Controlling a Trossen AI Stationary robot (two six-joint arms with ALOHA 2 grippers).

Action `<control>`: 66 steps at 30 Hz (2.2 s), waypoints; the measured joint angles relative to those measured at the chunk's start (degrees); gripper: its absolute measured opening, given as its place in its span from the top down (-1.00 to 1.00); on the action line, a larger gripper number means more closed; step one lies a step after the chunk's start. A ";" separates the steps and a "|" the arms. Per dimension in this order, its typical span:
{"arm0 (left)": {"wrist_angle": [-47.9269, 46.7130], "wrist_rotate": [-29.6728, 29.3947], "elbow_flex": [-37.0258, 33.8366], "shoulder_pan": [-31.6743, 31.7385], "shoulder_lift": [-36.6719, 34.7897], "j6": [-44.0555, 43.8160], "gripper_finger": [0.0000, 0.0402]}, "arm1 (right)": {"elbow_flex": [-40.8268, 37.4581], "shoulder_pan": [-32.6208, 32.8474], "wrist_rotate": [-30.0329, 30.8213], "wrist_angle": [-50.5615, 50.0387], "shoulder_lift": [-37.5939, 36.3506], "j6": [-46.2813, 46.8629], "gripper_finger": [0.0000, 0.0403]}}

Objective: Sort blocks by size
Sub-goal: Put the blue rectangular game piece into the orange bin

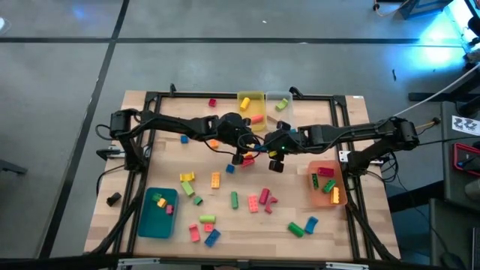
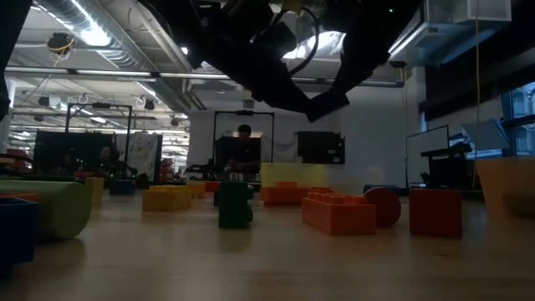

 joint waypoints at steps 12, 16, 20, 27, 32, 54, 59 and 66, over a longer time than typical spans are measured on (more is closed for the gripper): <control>2.67 0.25 0.00 -0.04 0.00 2.20 0.54 | 0.00 0.01 -0.71 -1.27 -0.02 2.30 0.37; 2.59 -0.28 0.00 -0.43 0.00 2.61 0.53 | 0.00 0.00 -0.33 -1.22 0.00 2.31 0.52; 2.39 -0.54 0.00 -0.97 0.00 -0.27 0.44 | 0.00 0.05 -1.07 -1.36 -0.02 2.14 0.52; -3.58 -5.55 0.00 -0.96 0.00 -4.61 0.10 | 1.96 0.00 -4.30 -12.39 0.01 2.87 0.52; -12.33 -5.66 -0.01 0.15 0.00 -4.60 -0.01 | 7.95 0.00 -7.76 -29.43 -0.02 7.14 0.52; -32.01 -5.76 -0.02 8.01 -0.02 -7.14 -0.02 | 5.95 14.43 -23.82 -53.75 -0.34 31.91 0.52; -32.16 -5.79 -0.02 8.87 -0.02 -6.07 -0.02 | 0.38 17.86 -24.75 -53.79 -0.32 33.99 0.52; -38.13 -6.70 0.72 10.30 -0.02 -5.92 -0.02 | -3.74 19.29 -24.67 -53.75 -0.32 36.85 0.05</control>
